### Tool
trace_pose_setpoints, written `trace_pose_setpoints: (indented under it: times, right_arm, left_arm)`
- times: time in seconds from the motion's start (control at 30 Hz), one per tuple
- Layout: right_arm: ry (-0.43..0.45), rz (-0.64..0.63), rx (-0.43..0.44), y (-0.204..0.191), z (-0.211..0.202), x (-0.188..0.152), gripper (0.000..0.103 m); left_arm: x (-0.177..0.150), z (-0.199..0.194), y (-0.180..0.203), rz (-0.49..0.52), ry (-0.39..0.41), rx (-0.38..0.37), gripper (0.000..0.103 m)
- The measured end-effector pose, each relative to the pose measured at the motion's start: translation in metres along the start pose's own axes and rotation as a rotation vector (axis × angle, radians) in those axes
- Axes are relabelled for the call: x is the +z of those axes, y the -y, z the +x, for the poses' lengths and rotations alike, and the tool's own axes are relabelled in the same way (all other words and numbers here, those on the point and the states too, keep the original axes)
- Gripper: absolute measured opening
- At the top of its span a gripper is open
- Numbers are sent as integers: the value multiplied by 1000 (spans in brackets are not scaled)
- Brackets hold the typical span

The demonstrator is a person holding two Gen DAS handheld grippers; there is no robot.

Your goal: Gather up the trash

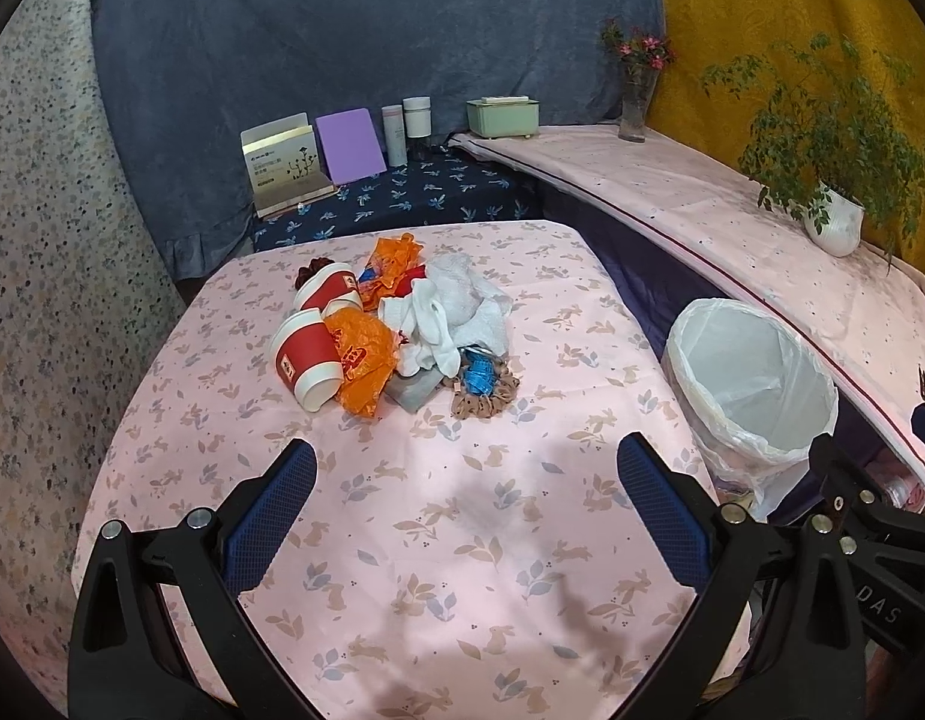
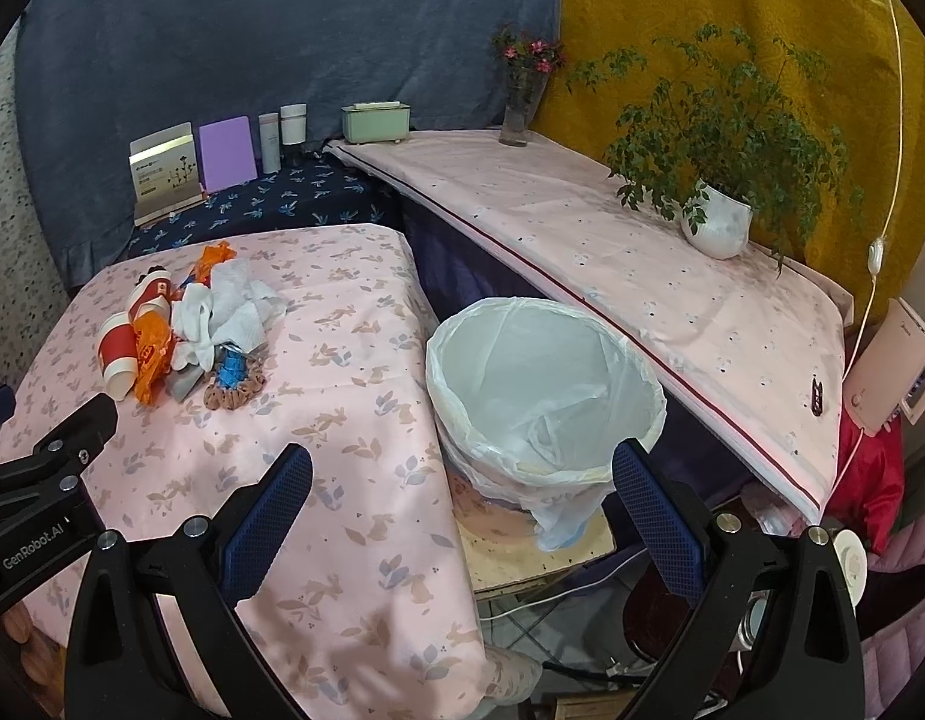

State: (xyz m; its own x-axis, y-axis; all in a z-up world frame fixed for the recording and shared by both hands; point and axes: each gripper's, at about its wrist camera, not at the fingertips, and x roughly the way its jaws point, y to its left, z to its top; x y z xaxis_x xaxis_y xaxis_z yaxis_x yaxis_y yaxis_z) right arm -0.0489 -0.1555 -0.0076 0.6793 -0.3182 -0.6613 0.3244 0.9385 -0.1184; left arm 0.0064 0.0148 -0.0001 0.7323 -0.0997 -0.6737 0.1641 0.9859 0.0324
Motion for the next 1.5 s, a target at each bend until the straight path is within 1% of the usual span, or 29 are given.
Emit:
trace_pose_setpoints:
  times: [0.13,0.3,0.5,0.7,0.93,1.13,1.37,1.5]
  right_arm:
    - [-1,-1,0,-6,5,2,96]
    - [7,13,13,-16,13,5,96]
    - [10,-1,33,-41,27,10,96]
    - [-1,-23,74,-74,46,17,96]
    - [-22,-44,127,-115,74,27,96]
    - [-40,-80,149,-152,101,37,96]
    - [-61,-96,169,-182,128,47,96]
    - [-69,-101,179,-197,143,54,96]
  left_arm:
    - [2,7,-17,-35,-16,0,96]
    - [2,19,-32,-52,-32,8,96]
    - [7,41,-60,-88,-59,-6,96]
    - [15,67,-100,-140,-61,35,96]
    - [26,109,-146,-214,-99,80,96]
    - [35,151,-167,-262,-156,68,96]
    - [39,201,-179,-271,-225,36,96]
    - [37,223,-183,-283,-265,18,96]
